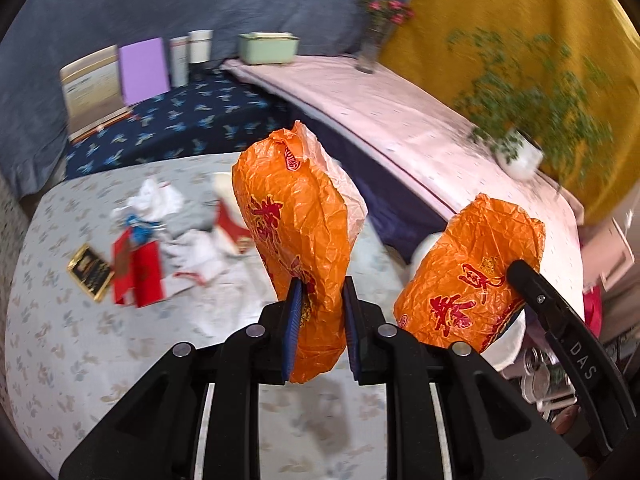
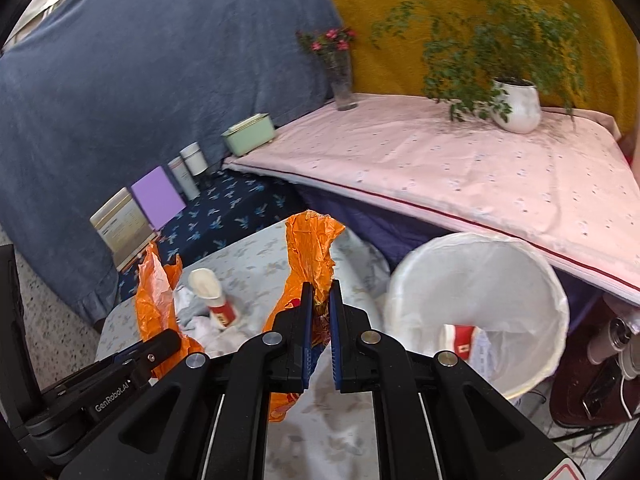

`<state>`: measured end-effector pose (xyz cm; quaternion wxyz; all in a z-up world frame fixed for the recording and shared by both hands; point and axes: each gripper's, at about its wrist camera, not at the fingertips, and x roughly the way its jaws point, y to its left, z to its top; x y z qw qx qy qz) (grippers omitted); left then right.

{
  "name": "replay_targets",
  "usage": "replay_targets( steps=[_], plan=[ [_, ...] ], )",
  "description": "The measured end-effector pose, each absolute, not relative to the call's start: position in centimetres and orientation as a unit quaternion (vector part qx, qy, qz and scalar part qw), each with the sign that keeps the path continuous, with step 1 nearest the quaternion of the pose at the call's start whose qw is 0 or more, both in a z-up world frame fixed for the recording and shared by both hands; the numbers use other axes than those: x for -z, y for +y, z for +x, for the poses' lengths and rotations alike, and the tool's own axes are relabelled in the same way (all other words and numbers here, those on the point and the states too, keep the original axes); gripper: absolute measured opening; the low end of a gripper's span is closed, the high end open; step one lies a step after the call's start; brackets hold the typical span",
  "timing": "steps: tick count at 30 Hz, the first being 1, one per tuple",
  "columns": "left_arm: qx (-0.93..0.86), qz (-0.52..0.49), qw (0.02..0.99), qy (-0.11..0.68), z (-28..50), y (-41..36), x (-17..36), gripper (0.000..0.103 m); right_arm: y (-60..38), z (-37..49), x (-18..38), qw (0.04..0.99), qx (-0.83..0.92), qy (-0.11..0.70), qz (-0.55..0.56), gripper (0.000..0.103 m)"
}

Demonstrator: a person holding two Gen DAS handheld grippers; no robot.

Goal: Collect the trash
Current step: 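Carry both orange bags to the wastebasket and open both grippers inside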

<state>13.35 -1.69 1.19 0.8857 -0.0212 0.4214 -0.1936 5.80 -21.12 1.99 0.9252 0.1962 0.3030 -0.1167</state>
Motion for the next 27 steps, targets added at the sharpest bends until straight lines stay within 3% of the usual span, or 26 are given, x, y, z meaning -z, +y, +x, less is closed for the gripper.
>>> replay_targets(
  steps=[27],
  plan=[
    [0.359, 0.067, 0.818, 0.445, 12.6, -20.6, 1.7, 0.021, -34.5, 1.3, 2.6, 0.883, 0.243, 0.314, 0.250, 0.008]
  ],
)
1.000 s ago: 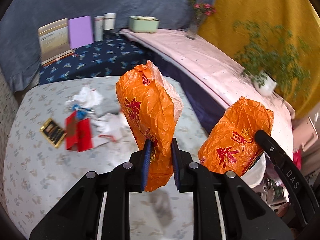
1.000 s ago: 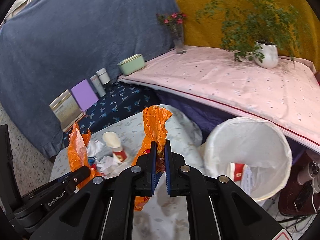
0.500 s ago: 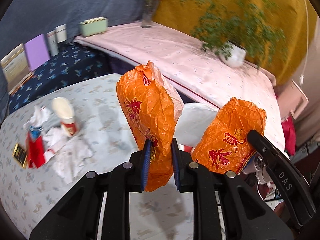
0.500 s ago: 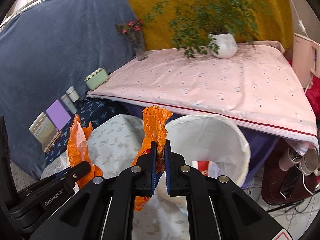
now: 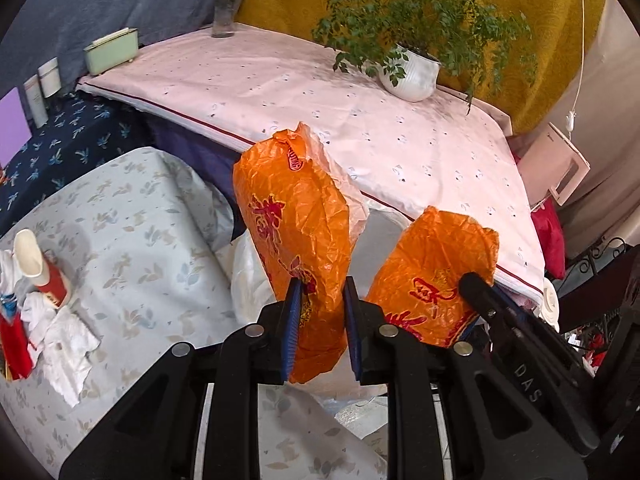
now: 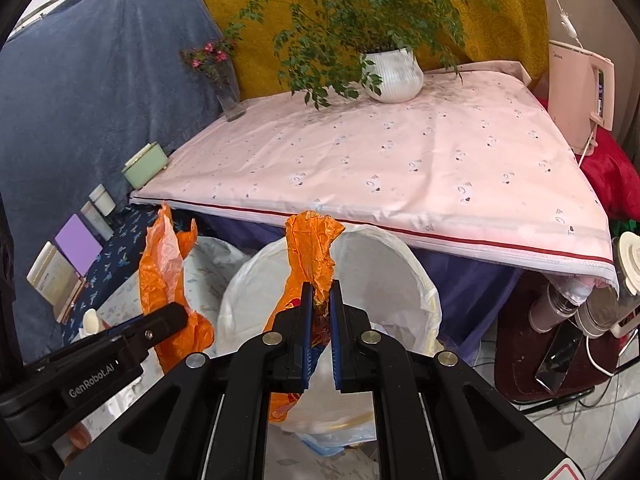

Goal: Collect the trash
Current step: 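Carry both orange bags to the wastebasket and open both grippers inside, then grasp the red packet with the left gripper while the right gripper grasps the white wipe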

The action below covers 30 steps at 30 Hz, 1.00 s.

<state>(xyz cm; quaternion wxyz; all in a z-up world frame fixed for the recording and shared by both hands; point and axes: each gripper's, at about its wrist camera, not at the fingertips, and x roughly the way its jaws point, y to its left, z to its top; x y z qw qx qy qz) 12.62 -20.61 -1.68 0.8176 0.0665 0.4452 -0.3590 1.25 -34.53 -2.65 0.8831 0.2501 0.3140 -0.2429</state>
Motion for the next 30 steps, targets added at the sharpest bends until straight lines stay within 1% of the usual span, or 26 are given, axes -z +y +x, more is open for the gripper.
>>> replay_targets(
  steps=[2, 5, 6, 7, 8, 10, 11, 12, 17, 20, 30],
  plan=[
    [0.367, 0.066, 0.813, 0.447, 12.9, -21.3, 2.0, 0.025, -34.8, 1.5, 3.1, 0.881, 0.245, 0.318, 0.251, 0.008],
    [0.369, 0.064, 0.815, 0.443, 13.1, -21.5, 2.1, 0.031, -35.2, 1.9, 3.6, 0.877, 0.250, 0.321, 0.254, 0.013],
    [0.367, 0.065, 0.816, 0.441, 13.1, -21.5, 2.1, 0.035, -35.3, 1.9, 3.7, 0.876, 0.253, 0.321, 0.255, 0.013],
    [0.364, 0.067, 0.818, 0.441, 13.2, -21.5, 2.2, 0.044, -35.2, 2.0, 3.8, 0.876, 0.252, 0.322, 0.255, 0.014],
    [0.361, 0.065, 0.820, 0.440, 13.2, -21.3, 2.2, 0.048, -35.1, 2.2, 3.8, 0.876, 0.252, 0.322, 0.254, 0.015],
    [0.356, 0.061, 0.825, 0.436, 13.4, -20.9, 2.1, 0.056, -35.1, 2.2, 3.7, 0.877, 0.256, 0.320, 0.252, 0.021],
    [0.353, 0.060, 0.828, 0.432, 13.4, -20.6, 2.0, 0.058, -35.0, 2.2, 3.7, 0.878, 0.256, 0.318, 0.251, 0.026],
    [0.350, 0.060, 0.830, 0.430, 13.4, -20.4, 1.9, 0.059, -34.9, 2.1, 3.6, 0.878, 0.256, 0.317, 0.251, 0.029],
    [0.333, 0.049, 0.837, 0.431, 13.8, -18.7, 1.7, 0.062, -34.1, 2.1, 3.0, 0.881, 0.249, 0.315, 0.249, 0.032],
    [0.318, 0.034, 0.844, 0.430, 14.1, -17.2, 1.4, 0.064, -33.3, 2.1, 2.4, 0.885, 0.245, 0.311, 0.244, 0.037],
    [0.251, -0.015, 0.869, 0.426, 15.6, -10.2, 0.3, 0.065, -28.7, 2.9, 0.7, 0.901, 0.204, 0.310, 0.223, 0.038]
  ],
)
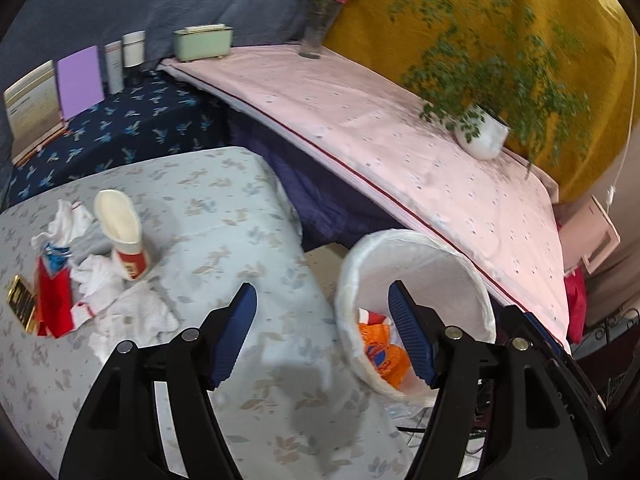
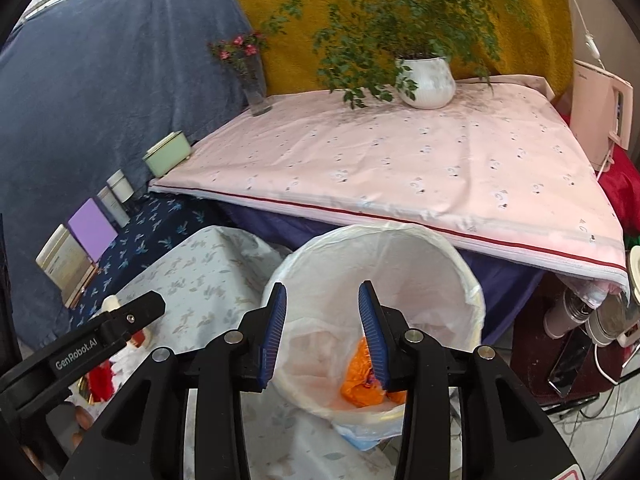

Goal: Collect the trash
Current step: 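Grasp the red packet with the left gripper while the right gripper grasps the white wipe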

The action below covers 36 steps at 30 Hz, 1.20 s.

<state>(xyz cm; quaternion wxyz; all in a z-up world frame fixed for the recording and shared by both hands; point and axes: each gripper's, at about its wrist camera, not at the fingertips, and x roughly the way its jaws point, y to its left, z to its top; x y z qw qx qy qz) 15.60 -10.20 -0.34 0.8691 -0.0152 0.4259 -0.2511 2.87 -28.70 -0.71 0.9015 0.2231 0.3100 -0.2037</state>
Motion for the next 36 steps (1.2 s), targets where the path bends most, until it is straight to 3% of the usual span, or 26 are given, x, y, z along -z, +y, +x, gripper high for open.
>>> replay_targets(
  steps=[7, 25, 36],
  plan=[
    [0.196, -0.046, 0.886, 0.418, 16.1, -4.2, -0.4, 0.071, -23.9, 4.4, -0.4, 0.913, 0.164, 0.314, 0.202, 0.038],
    [0.053, -0.110, 0.889, 0.442, 18.4, 12.1, 2.1, 0.071, -11.4, 9.2, 0.9, 0.920, 0.066, 0.356, 0.150, 0.038],
    [0.014, -0.121, 0.880, 0.459, 19.1, 18.1, 4.9, 0.071, -5.6, 12.1, 3.7, 0.910, 0.029, 0.394, 0.124, 0.038]
  ],
)
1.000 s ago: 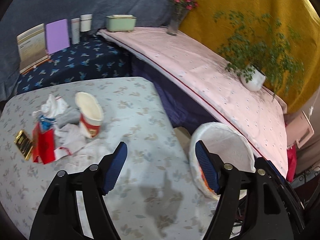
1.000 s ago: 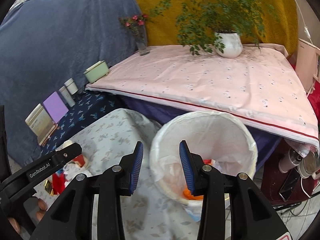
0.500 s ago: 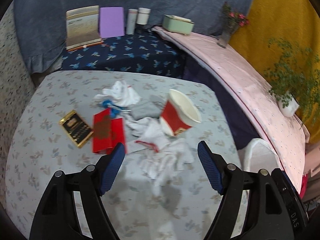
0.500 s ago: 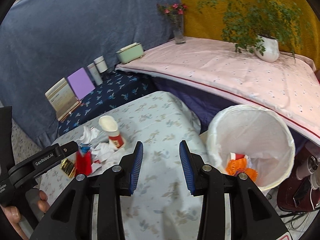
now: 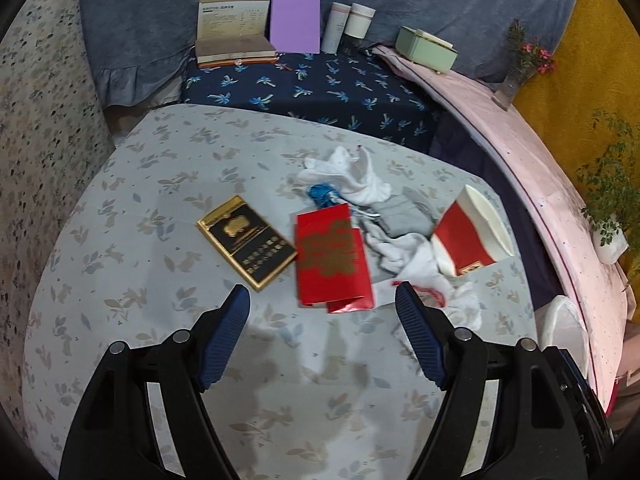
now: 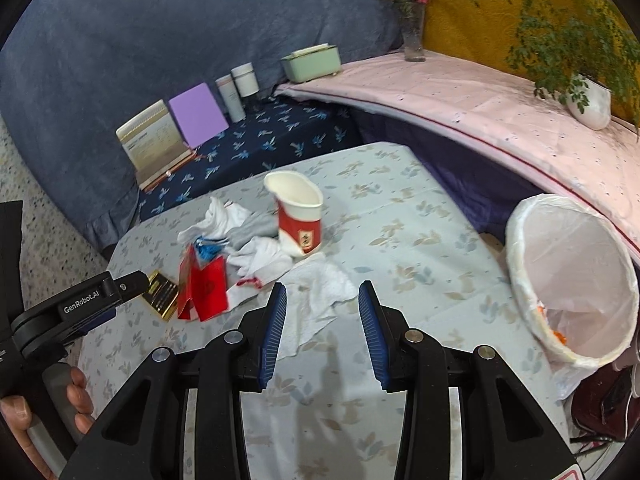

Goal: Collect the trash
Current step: 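Grasp the red packet with the left gripper while the right gripper grasps the white wipe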

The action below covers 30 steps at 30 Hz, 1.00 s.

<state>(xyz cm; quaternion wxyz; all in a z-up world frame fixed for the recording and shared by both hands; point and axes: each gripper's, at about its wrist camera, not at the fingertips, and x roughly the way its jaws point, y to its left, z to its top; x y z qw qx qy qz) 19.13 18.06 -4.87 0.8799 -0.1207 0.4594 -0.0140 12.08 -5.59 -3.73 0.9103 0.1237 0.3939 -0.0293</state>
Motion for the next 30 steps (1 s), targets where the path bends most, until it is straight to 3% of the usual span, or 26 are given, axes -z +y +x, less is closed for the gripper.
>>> replay_targets(
  steps=[17, 20, 26, 30],
  plan=[
    [0.042, -0.108, 0.865, 0.488, 21.9, 18.3, 8.4, 0.071, -2.2, 16.4, 8.9, 0.888, 0.019, 0.448, 0.106, 0.038],
    [0.040, -0.101, 0.866, 0.488, 22.8, 17.4, 8.7, 0.077, -2.4, 17.0, 9.6, 0.884, 0.020, 0.454, 0.108, 0.038],
    [0.041, -0.085, 0.859, 0.503, 24.5, 15.8, 9.9, 0.078, -2.7, 18.0, 10.6, 0.879, 0.022, 0.462, 0.111, 0.038],
    [0.044, -0.068, 0.854, 0.513, 25.2, 14.9, 10.9, 0.061, -3.0, 18.7, 11.2, 0.876, 0.023, 0.468, 0.114, 0.035]
  ],
)
